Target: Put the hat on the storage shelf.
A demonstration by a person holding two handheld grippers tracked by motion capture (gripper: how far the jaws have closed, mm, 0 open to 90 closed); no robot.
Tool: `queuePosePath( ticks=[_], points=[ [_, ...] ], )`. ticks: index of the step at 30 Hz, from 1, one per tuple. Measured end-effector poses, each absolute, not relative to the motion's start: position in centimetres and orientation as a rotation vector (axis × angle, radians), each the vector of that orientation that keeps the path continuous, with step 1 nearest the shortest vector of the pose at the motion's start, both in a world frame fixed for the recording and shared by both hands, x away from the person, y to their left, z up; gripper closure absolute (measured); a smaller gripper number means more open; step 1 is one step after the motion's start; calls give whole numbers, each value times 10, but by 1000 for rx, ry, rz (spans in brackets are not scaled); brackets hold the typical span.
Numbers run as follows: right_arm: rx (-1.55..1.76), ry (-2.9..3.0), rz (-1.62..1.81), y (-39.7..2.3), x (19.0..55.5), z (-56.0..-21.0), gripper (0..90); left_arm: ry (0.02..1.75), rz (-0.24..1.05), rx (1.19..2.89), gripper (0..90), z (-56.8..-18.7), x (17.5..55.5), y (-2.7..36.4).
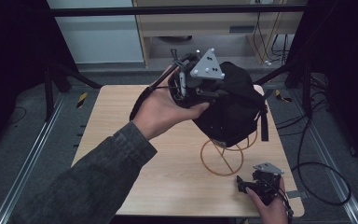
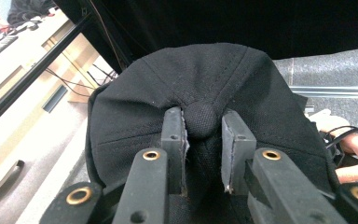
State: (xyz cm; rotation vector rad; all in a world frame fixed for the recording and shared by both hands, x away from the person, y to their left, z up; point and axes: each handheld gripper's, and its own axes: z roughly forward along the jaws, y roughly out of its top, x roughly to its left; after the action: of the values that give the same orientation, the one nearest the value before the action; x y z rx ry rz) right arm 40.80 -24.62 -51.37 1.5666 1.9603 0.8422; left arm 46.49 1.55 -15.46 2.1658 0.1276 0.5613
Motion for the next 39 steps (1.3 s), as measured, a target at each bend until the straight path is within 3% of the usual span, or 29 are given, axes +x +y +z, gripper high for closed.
queuePosePath(
  ticks=[39],
  points=[
    [1566,1960,842,-246,408,-514,3,124,507,2236,736,-193,487,-27]
  ],
)
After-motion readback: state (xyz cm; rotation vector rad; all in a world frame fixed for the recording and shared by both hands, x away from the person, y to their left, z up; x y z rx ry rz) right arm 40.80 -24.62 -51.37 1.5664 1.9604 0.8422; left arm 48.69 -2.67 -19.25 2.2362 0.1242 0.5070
